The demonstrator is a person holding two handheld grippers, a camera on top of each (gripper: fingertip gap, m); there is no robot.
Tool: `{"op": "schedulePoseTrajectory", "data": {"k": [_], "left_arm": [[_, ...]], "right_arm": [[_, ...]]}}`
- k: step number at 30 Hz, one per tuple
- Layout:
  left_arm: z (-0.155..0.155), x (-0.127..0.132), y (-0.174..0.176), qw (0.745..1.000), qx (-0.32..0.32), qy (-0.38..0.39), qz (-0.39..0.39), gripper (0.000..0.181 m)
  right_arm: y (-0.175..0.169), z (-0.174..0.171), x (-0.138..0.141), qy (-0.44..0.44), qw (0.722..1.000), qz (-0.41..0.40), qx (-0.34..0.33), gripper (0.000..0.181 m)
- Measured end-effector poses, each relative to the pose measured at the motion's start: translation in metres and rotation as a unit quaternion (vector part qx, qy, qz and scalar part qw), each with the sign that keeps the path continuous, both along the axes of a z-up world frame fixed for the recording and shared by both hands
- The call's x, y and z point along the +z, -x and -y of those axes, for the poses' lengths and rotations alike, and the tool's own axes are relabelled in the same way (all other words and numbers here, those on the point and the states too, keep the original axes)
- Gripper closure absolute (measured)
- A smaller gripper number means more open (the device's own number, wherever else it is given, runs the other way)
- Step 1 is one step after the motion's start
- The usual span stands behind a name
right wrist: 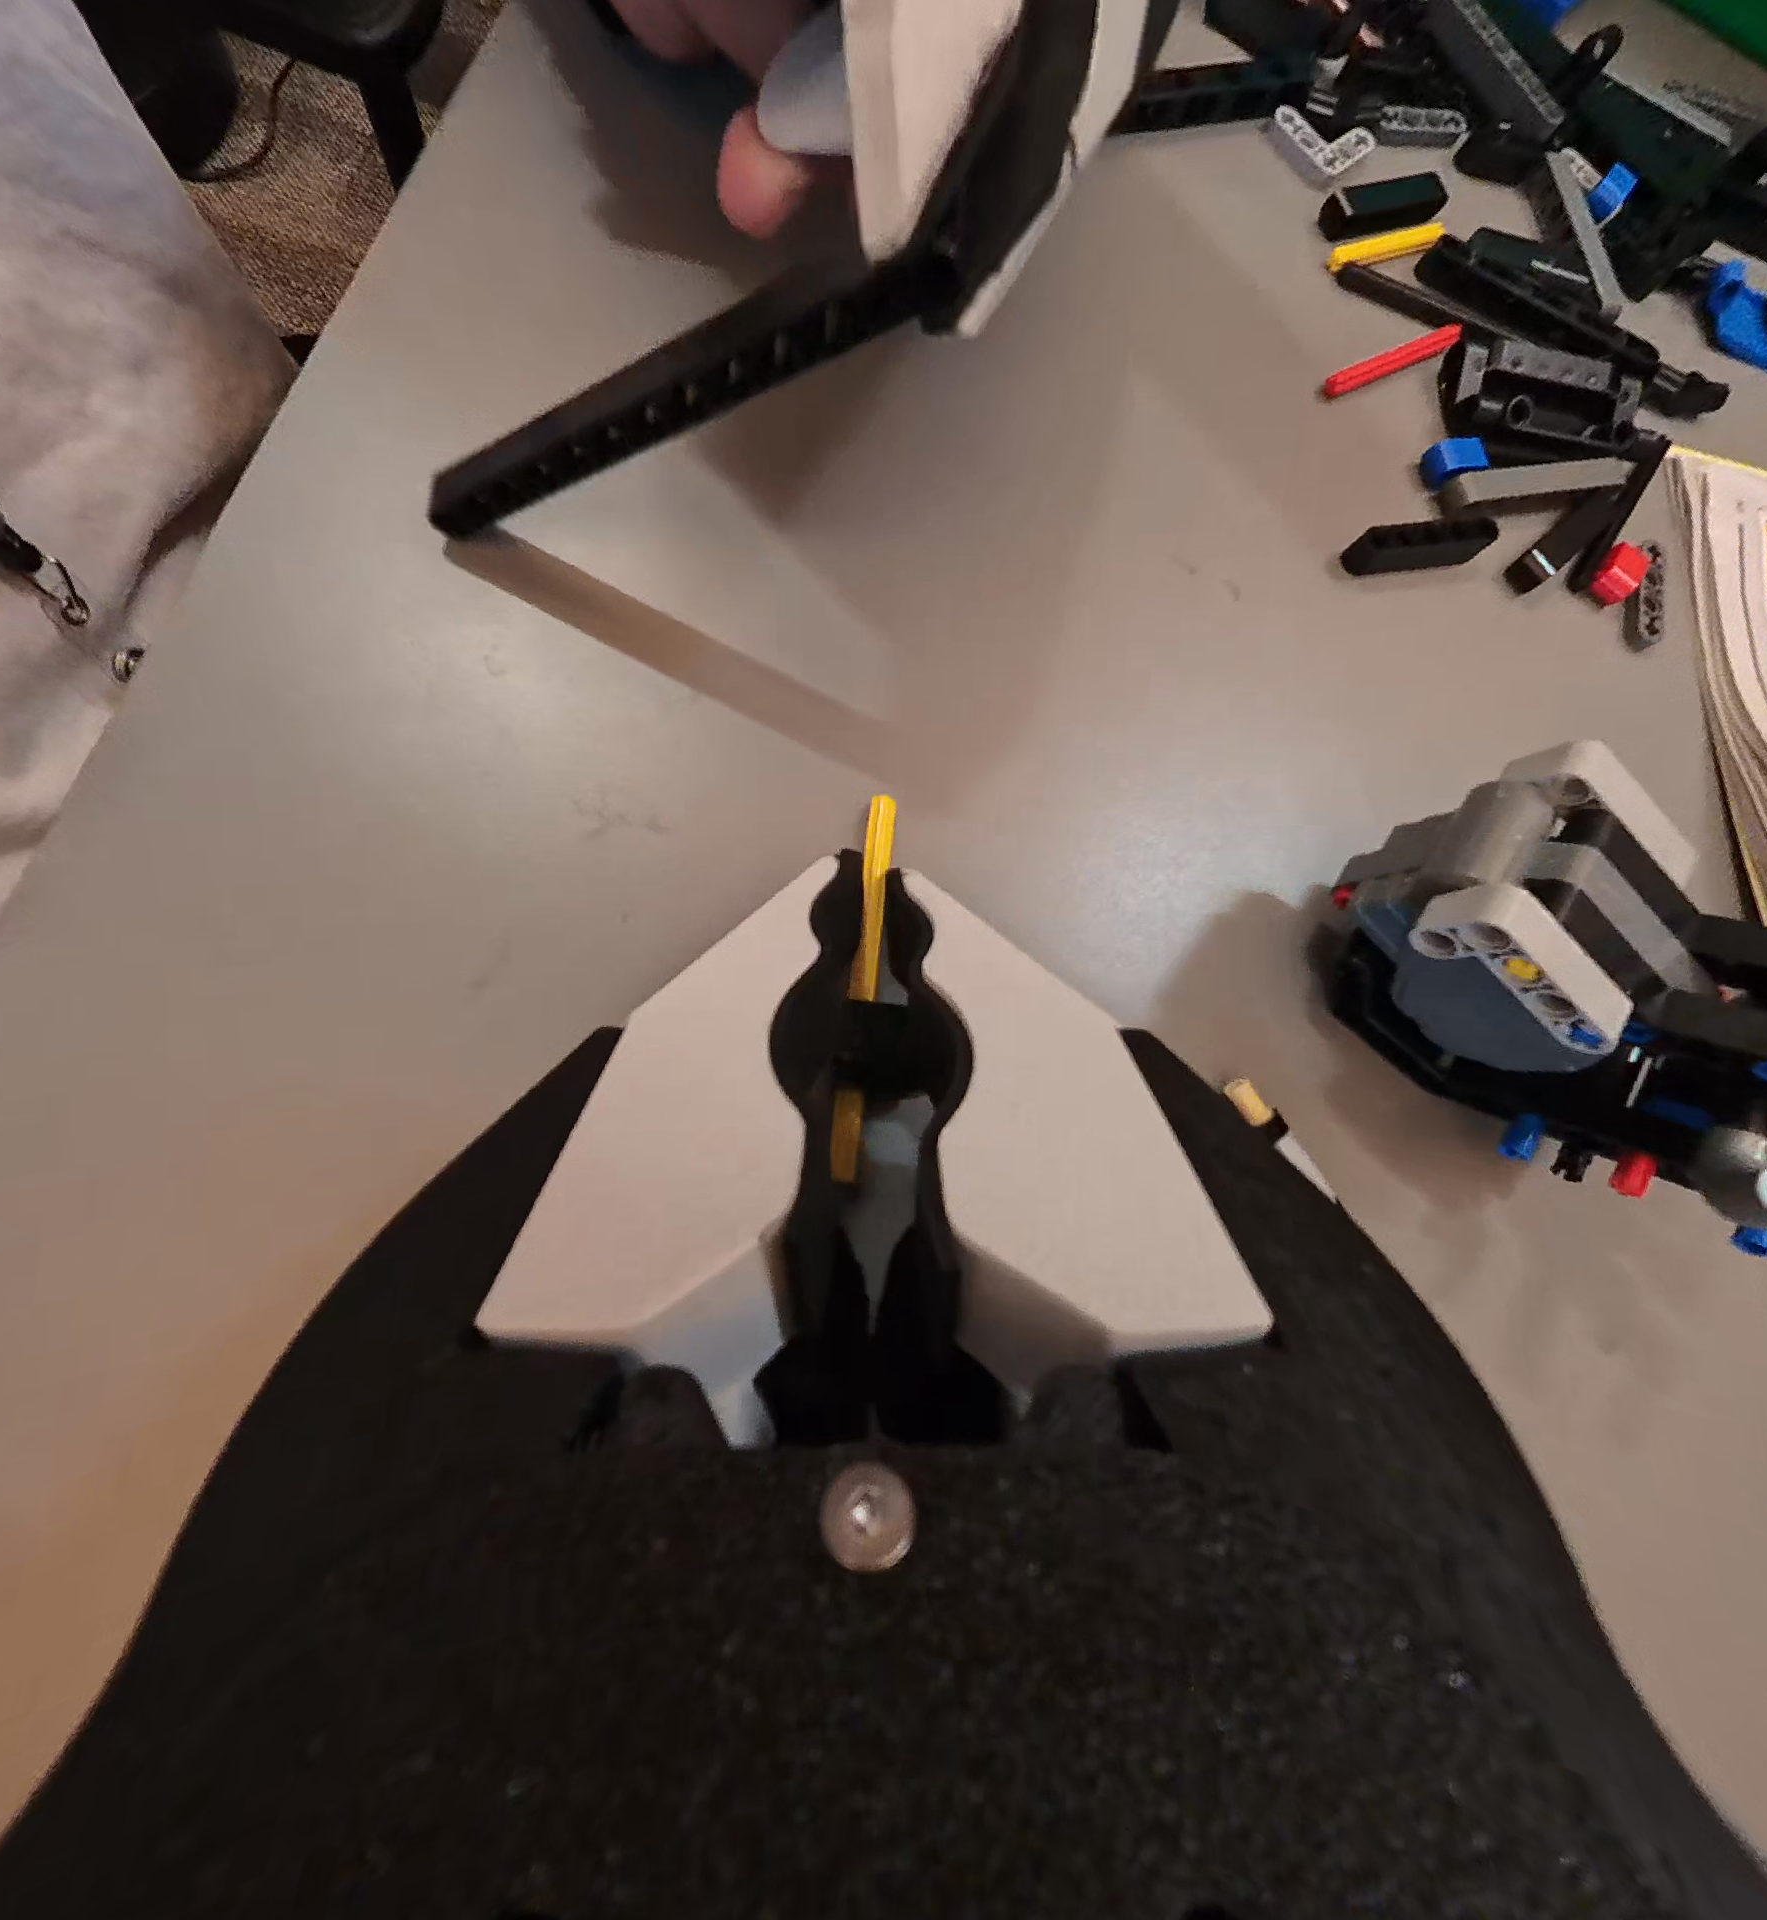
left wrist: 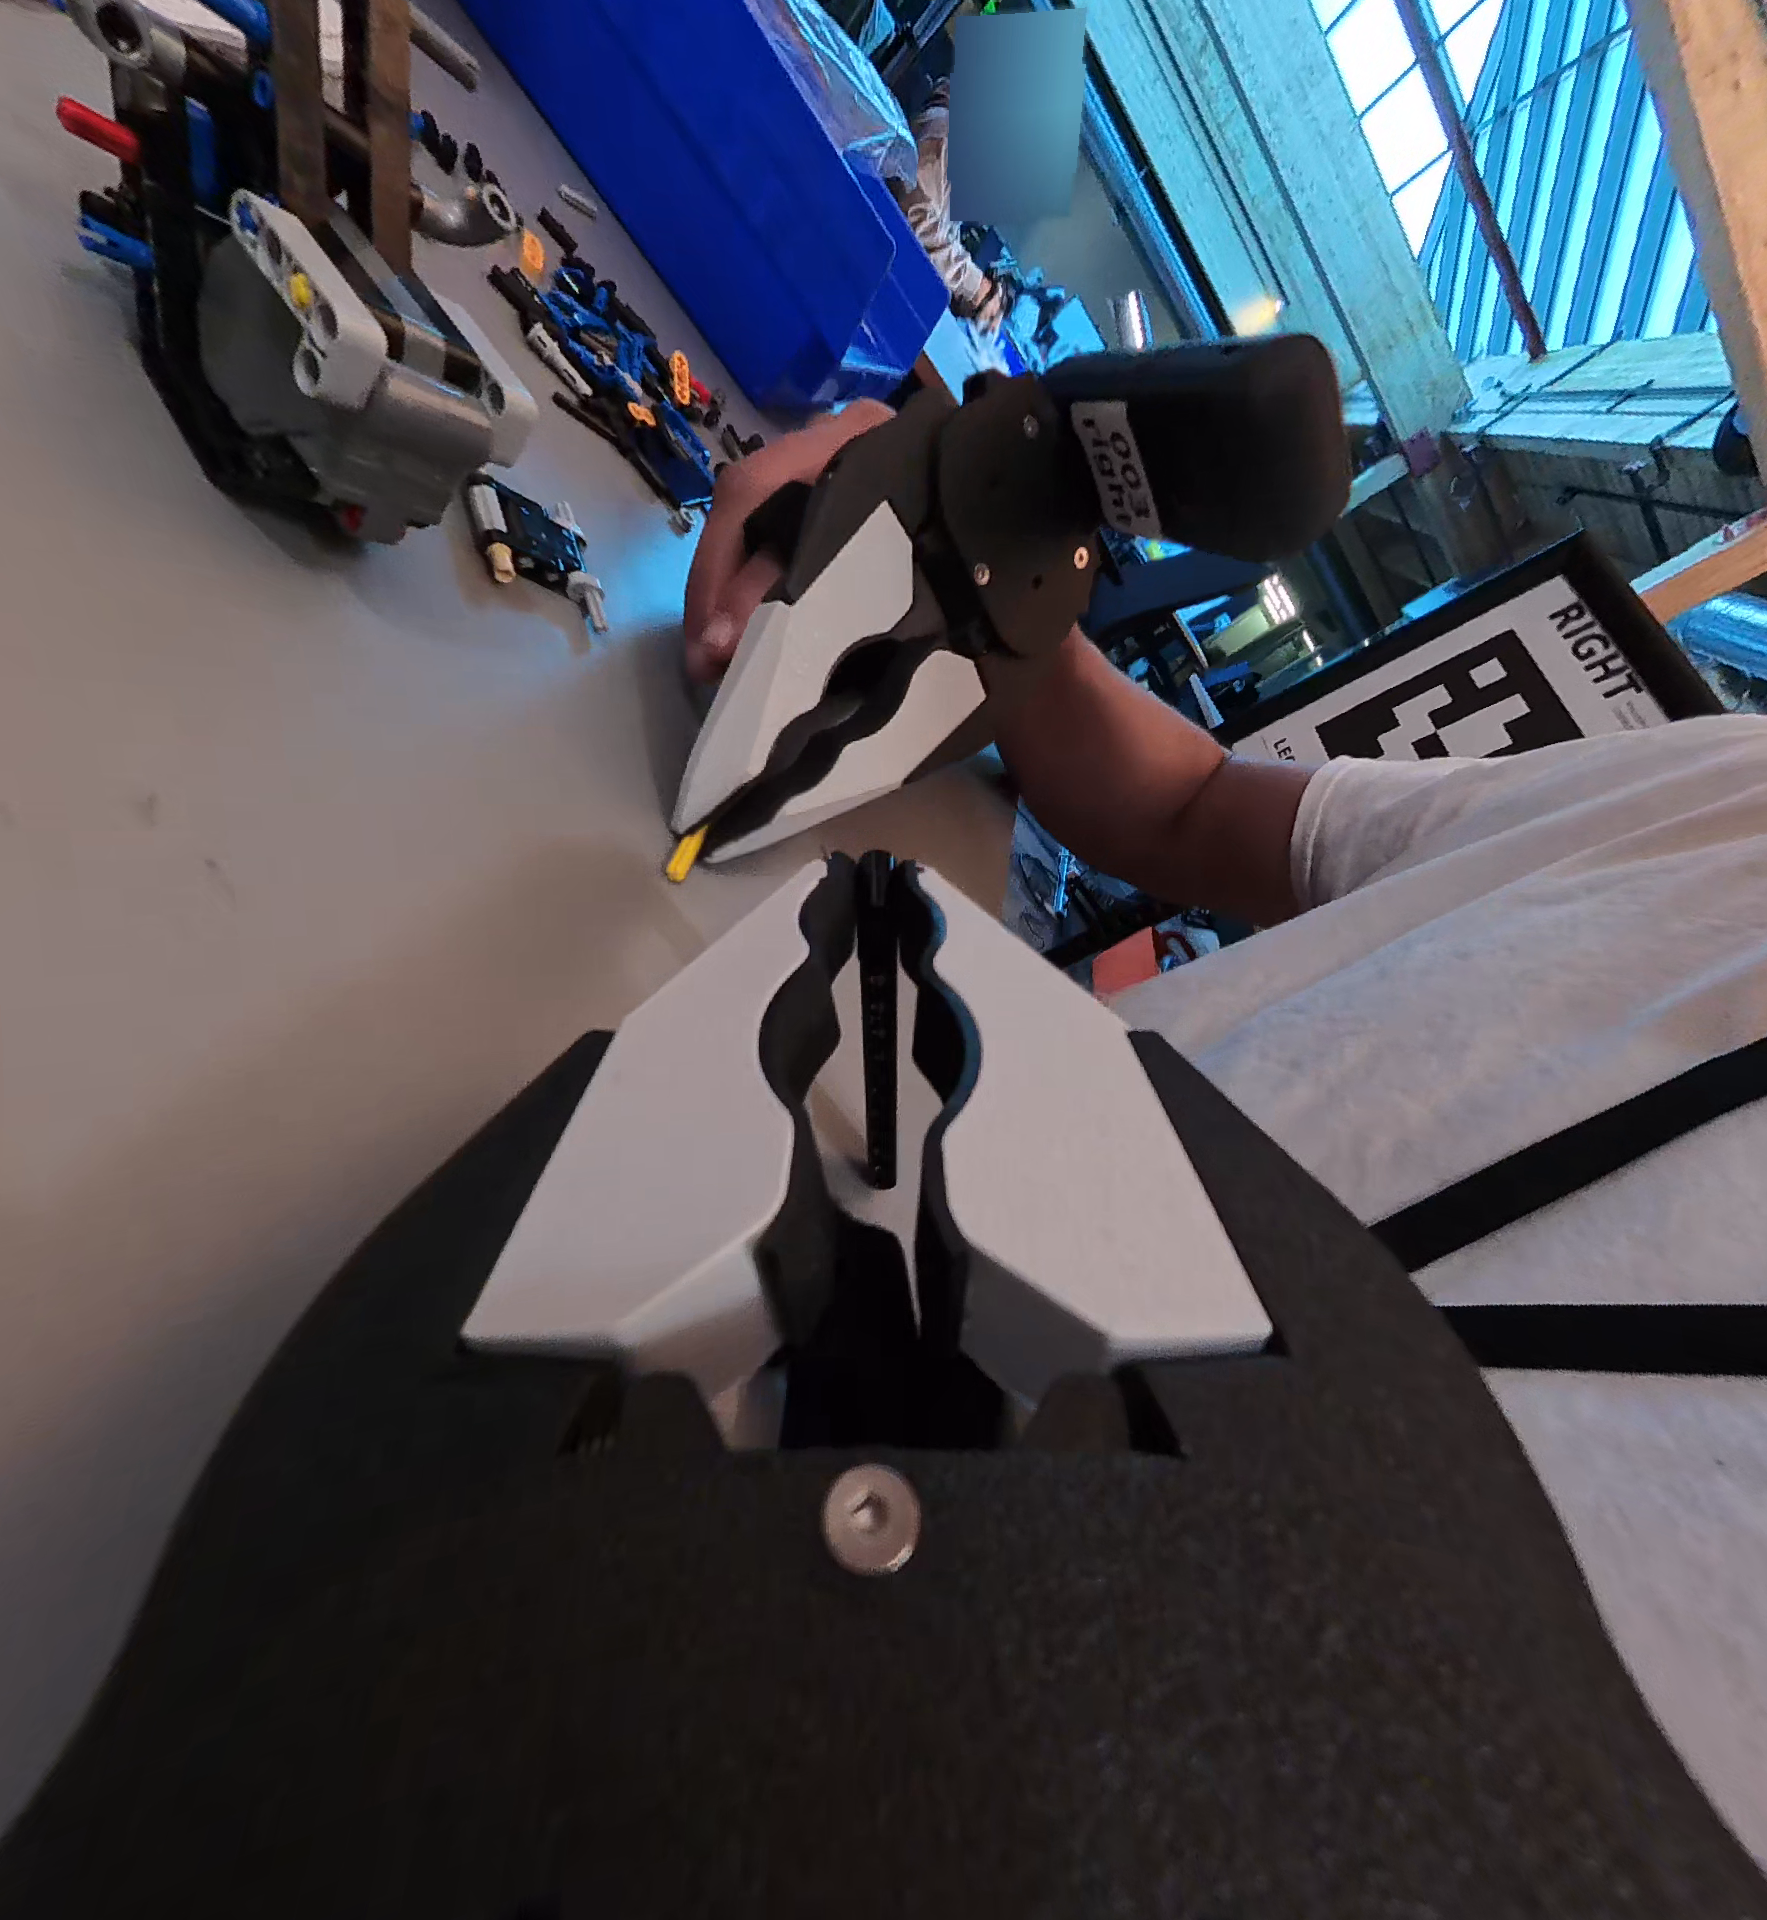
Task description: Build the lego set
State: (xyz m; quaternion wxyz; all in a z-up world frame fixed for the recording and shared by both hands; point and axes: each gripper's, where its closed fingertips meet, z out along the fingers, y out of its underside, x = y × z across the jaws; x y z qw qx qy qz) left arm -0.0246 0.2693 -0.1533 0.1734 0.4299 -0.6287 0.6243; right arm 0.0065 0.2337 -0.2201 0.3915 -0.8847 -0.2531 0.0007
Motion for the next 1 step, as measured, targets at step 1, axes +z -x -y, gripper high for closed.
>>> {"op": "schedulePoseTrajectory", "data": {"k": [1], "left_arm": [[0.0006, -0.001, -0.002, 1.0, -0.005, -0.005, 0.001, 0.176]], "right_arm": [[-0.0004, -0.001, -0.0001, 0.009, 1.0, -0.008, -0.006, 0.178]]}}
